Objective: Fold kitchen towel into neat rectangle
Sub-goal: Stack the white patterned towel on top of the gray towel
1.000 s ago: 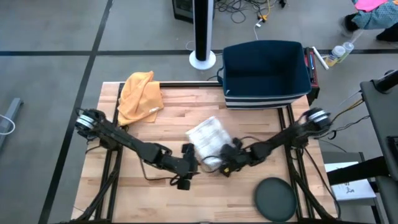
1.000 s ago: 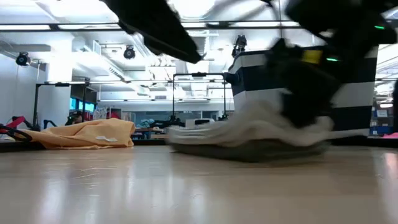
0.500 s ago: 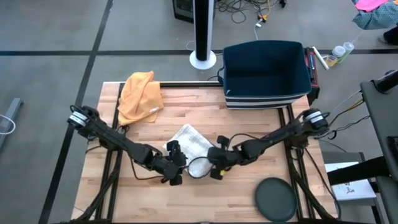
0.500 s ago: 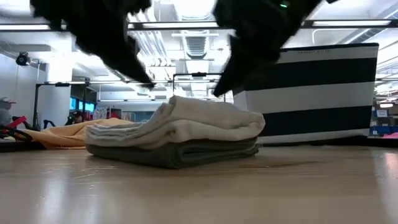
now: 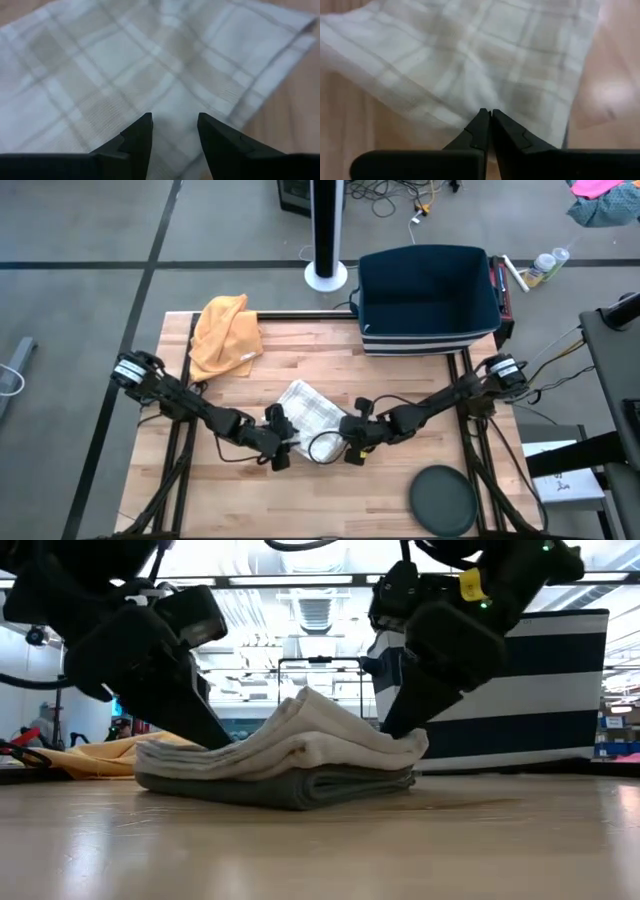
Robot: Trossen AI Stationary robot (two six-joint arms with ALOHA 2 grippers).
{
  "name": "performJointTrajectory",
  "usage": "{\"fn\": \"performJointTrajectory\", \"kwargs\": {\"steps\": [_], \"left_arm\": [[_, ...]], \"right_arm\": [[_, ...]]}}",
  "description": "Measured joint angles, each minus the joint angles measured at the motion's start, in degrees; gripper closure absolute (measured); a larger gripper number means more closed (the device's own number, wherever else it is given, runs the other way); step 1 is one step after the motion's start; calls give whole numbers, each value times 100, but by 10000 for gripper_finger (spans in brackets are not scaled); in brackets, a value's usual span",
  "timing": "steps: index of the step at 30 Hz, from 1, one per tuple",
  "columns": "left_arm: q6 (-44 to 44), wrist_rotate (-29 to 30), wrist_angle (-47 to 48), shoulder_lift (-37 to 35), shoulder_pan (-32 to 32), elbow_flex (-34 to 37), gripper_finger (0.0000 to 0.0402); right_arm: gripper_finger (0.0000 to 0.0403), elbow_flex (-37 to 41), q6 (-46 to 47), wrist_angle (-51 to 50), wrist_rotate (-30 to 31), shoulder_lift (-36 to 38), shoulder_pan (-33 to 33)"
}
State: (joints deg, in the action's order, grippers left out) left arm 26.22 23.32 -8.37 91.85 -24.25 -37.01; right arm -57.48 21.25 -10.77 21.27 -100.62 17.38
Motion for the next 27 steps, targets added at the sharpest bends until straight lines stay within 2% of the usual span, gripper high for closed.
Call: {"fn": "performJointTrajectory", "kwargs": {"steps": [5,10,16,23,27], "left_arm": [[-20,-181,222,-7,-96,-237,249],[-250,-214,504,-50,-187,-638,249],[-647,-167,741,-57,-26,-784,249],[-926,-145,684,-61,454,-572,249],[-811,-142,693,-61,525,-318,249]], "right_arm": [[384,-28,-584,-182,25,32,-257],[384,-22,-752,-509,7,299,-378],[384,-31,-869,466,-216,530,-28],[384,-8,-759,1740,-651,-347,269],[384,-80,-611,1781,-948,-827,348]]}}
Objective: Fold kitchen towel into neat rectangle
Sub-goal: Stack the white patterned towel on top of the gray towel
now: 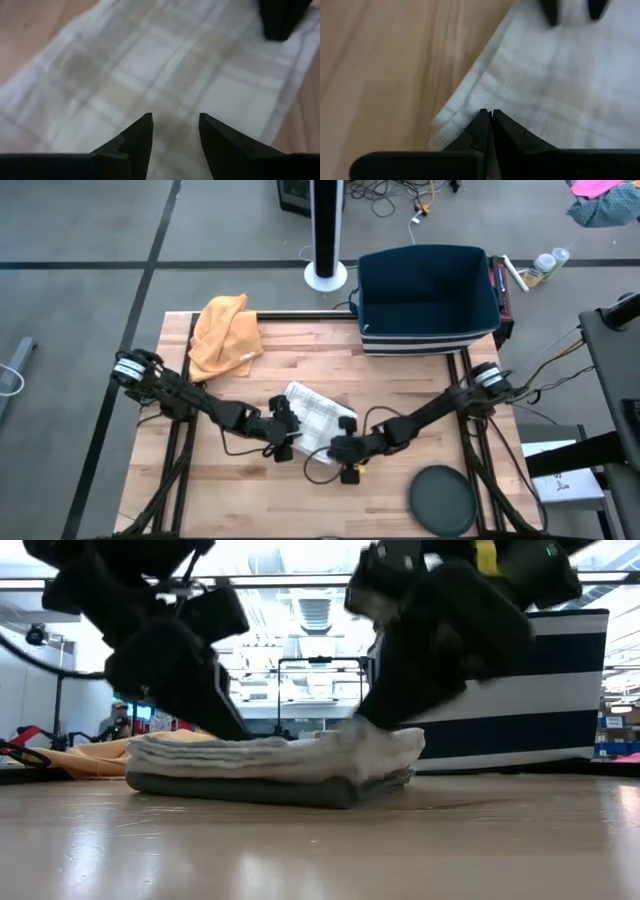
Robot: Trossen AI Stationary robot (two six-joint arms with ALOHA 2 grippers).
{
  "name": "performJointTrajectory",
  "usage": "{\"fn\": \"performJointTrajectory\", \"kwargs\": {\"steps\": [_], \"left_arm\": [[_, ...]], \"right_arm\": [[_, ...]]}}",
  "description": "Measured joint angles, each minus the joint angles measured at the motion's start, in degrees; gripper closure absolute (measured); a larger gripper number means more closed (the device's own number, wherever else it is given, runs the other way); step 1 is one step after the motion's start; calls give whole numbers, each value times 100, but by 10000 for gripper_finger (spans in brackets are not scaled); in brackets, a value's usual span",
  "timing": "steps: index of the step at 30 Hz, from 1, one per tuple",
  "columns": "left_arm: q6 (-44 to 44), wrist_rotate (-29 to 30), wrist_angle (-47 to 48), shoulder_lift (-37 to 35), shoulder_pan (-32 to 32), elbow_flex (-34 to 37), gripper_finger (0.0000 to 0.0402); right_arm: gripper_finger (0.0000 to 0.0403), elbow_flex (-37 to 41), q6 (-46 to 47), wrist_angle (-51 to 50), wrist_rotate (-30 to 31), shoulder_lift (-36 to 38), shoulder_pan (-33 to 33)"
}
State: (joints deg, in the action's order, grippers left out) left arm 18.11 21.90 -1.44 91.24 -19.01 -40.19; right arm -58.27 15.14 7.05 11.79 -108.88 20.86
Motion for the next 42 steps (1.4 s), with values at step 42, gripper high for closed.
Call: {"fn": "performJointTrajectory", "kwargs": {"steps": [42], "left_arm": [[1991,-297,4478,-2406,488,383,249]], "right_arm": [[384,19,473,-2737,435,1544,-27]]}}
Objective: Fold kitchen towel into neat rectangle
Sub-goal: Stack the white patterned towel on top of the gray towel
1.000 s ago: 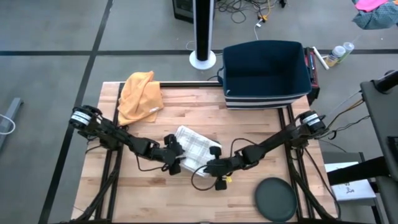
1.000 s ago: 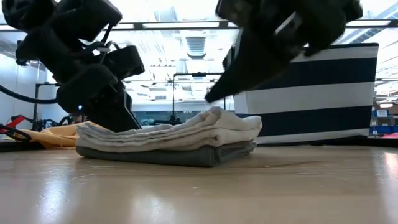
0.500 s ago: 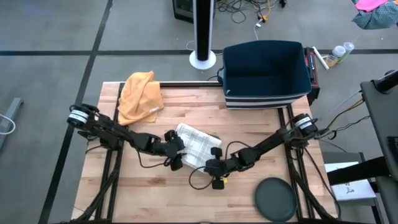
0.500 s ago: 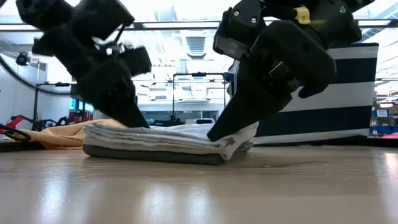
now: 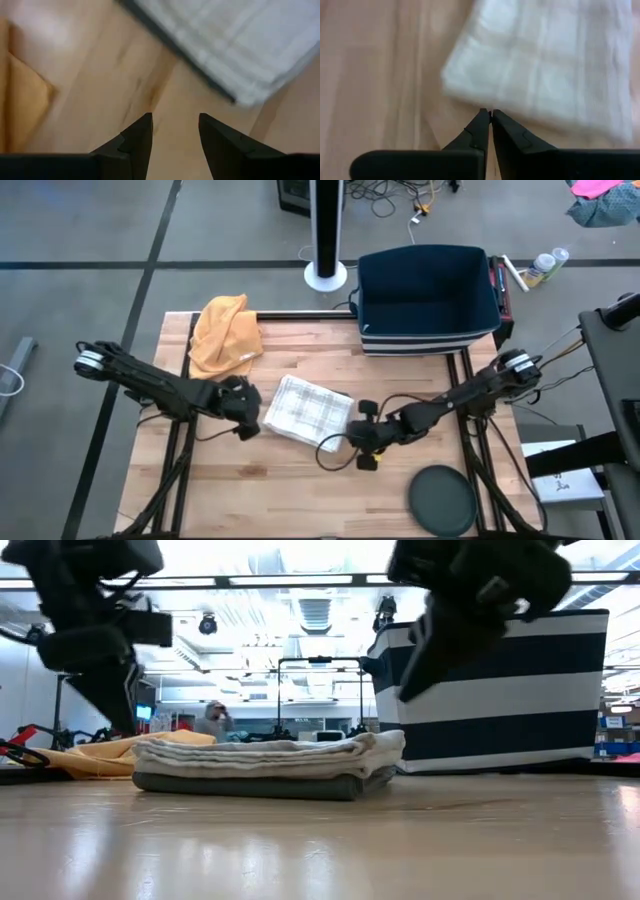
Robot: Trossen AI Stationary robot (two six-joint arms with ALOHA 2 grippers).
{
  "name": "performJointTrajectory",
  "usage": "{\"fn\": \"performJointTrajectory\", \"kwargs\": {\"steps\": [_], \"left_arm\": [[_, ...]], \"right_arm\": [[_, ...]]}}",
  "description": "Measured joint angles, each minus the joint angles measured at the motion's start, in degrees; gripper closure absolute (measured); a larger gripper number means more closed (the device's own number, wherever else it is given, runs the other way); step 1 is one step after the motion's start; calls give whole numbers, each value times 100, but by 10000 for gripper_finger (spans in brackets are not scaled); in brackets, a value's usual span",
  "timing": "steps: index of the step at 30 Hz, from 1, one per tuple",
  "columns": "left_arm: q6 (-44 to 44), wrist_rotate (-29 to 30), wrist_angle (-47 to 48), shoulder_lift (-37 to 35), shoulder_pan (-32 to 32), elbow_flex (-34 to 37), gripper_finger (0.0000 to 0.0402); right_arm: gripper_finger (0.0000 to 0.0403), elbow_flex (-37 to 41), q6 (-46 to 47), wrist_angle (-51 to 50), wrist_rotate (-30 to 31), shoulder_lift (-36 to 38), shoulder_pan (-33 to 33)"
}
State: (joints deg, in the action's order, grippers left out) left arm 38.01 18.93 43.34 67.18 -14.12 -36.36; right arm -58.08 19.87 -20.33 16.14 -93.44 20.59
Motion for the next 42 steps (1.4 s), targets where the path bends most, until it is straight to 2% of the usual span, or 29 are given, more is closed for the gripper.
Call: {"fn": "performJointTrajectory", "kwargs": {"steps": [4,7,13,19,24,27,29,32,34,38,42], "left_arm": [[-225,-331,-1388,22,175,712,249],[-545,-351,-2364,347,265,1110,249],[-716,-245,-3445,1113,274,1244,249],[-868,-403,-3664,1506,71,761,249],[-1065,-1355,-3366,1545,-122,169,249],[-1052,-1492,-2682,1564,-243,52,249],[-1005,-1500,-2646,1544,-305,-12,249],[-830,-1405,-2444,1558,-314,154,249],[-778,-1261,-2668,1628,-316,236,249],[-793,-1051,-3285,1884,-309,352,249],[-935,-855,-3861,2116,-313,324,249]], "right_arm": [[384,135,290,-364,-8,-122,-107],[384,151,311,-275,-13,-339,-251],[384,59,159,222,-494,-948,-717],[384,-282,-402,-10,-610,-1121,-970],[384,-623,-937,-1421,-605,-975,-1007],[384,-640,-1006,-2080,-613,-913,-1003],[384,-527,-1009,-2406,-876,-869,-1002],[385,-311,-959,-2277,-1600,-809,-1000],[385,-203,-945,-2071,-1811,-824,-984],[385,-168,-1043,-1407,-1887,-846,-950],[385,-267,-1222,-1006,-1634,-779,-937]]}}
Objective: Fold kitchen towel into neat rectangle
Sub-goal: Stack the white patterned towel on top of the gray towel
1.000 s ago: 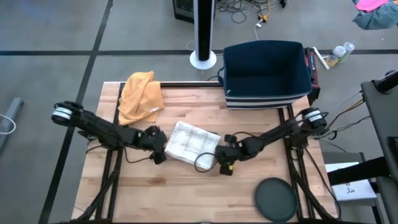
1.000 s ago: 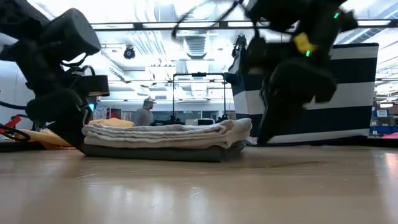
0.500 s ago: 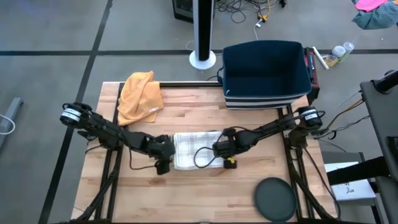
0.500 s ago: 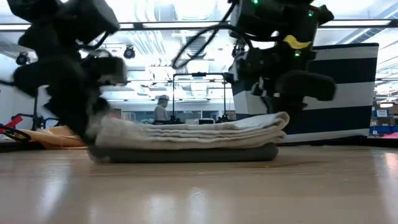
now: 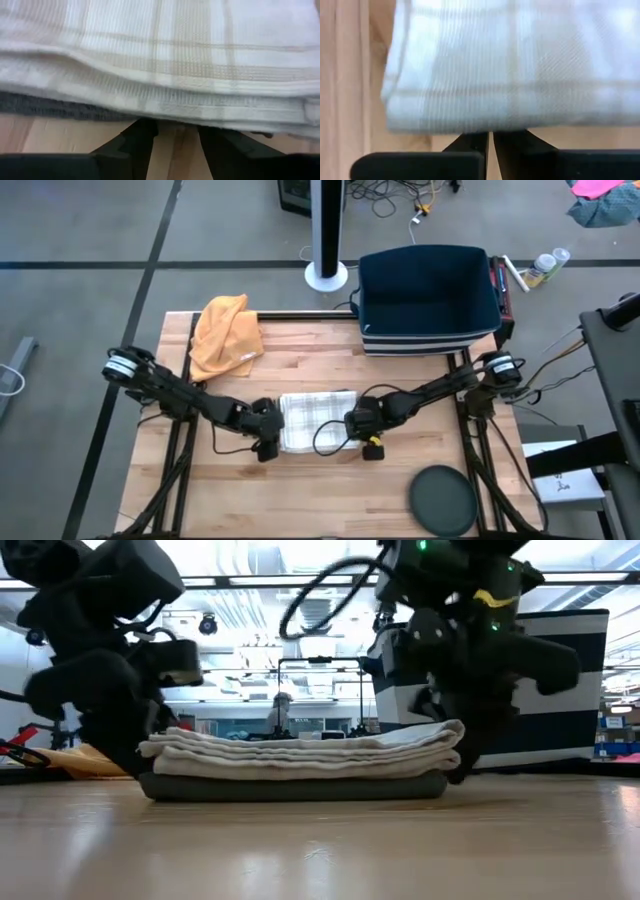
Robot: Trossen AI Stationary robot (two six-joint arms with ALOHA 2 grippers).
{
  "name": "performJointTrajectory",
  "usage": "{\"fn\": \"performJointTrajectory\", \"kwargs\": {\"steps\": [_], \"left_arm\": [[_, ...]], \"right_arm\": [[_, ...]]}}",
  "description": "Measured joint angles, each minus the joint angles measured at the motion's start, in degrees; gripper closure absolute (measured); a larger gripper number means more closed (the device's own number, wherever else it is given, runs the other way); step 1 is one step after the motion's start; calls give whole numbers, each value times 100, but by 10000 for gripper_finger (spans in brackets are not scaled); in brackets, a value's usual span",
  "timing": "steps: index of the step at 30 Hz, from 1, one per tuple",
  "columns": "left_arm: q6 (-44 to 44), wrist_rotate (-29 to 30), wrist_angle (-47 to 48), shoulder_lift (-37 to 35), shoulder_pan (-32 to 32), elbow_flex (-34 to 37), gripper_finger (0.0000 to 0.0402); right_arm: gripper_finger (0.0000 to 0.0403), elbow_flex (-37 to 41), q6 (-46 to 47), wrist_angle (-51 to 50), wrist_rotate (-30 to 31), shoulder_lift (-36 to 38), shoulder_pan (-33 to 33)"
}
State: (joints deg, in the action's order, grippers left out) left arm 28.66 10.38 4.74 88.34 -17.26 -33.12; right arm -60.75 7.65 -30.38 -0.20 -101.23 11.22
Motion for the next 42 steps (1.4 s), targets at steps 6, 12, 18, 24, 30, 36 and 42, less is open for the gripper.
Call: {"fn": "performJointTrajectory", "kwargs": {"steps": [6,12,18,24,30,36,42], "left_arm": [[-300,217,-174,204,2,-225,249],[-285,362,-180,785,-16,-699,249],[-850,370,-420,1833,-22,-1785,249],[-1759,-86,-979,2638,-36,-3079,249],[-2263,-105,-309,2706,-213,-3680,249],[-1919,381,-36,2476,-336,-3289,249],[-1802,364,-1530,2810,-377,-2907,249]], "right_arm": [[385,-273,-261,-455,18,111,-12],[385,-350,397,-2101,54,638,160],[384,-175,1105,-1359,531,1654,571],[384,-76,1367,-792,1189,1849,1154],[374,-44,1969,-333,2372,1274,1669],[303,-55,2617,482,3156,509,2071],[226,-79,2992,724,3574,-214,2142]]}}
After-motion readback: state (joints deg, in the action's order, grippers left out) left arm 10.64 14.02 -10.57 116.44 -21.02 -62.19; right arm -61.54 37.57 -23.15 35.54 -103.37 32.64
